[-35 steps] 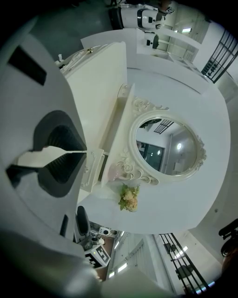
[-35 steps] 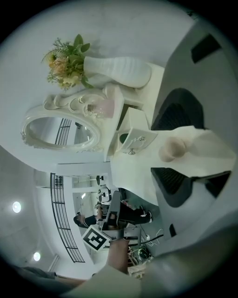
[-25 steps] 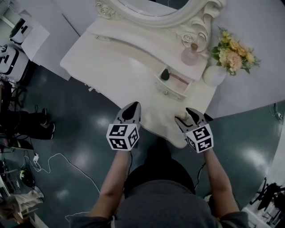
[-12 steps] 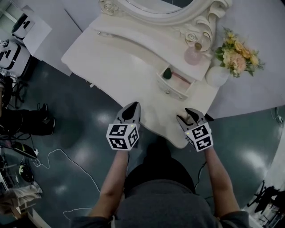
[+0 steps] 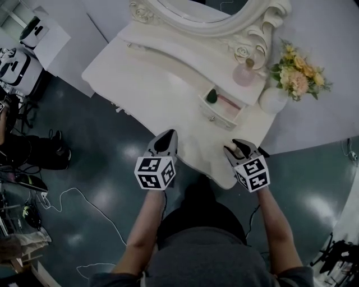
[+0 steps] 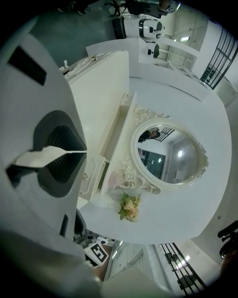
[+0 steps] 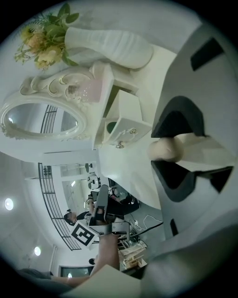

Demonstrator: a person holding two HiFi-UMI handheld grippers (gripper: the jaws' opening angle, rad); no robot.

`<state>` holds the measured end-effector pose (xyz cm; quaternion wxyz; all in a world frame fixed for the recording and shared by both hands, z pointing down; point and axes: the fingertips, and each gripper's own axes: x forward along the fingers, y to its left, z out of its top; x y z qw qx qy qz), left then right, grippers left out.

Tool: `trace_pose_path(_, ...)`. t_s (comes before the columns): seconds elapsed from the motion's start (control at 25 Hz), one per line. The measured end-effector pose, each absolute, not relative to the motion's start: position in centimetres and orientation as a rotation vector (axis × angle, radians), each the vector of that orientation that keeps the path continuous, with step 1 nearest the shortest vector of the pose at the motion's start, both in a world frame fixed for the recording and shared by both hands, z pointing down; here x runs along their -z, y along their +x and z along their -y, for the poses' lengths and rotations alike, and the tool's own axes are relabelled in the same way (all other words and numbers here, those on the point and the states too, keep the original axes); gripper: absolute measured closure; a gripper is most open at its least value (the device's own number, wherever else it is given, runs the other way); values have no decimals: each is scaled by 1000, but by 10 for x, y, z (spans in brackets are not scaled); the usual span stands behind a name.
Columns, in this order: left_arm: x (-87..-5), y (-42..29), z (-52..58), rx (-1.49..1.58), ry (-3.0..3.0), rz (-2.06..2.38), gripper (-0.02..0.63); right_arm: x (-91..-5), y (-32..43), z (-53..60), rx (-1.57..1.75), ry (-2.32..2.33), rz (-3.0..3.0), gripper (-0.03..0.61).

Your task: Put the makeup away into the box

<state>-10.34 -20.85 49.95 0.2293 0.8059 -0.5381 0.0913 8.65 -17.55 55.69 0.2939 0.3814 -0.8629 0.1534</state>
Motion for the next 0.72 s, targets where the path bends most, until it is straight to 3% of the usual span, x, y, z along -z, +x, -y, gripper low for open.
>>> trace_pose_path(0.72,-469,-88,222,-219,2297,1497,597,-456,86,202,-391,1173,2512,420)
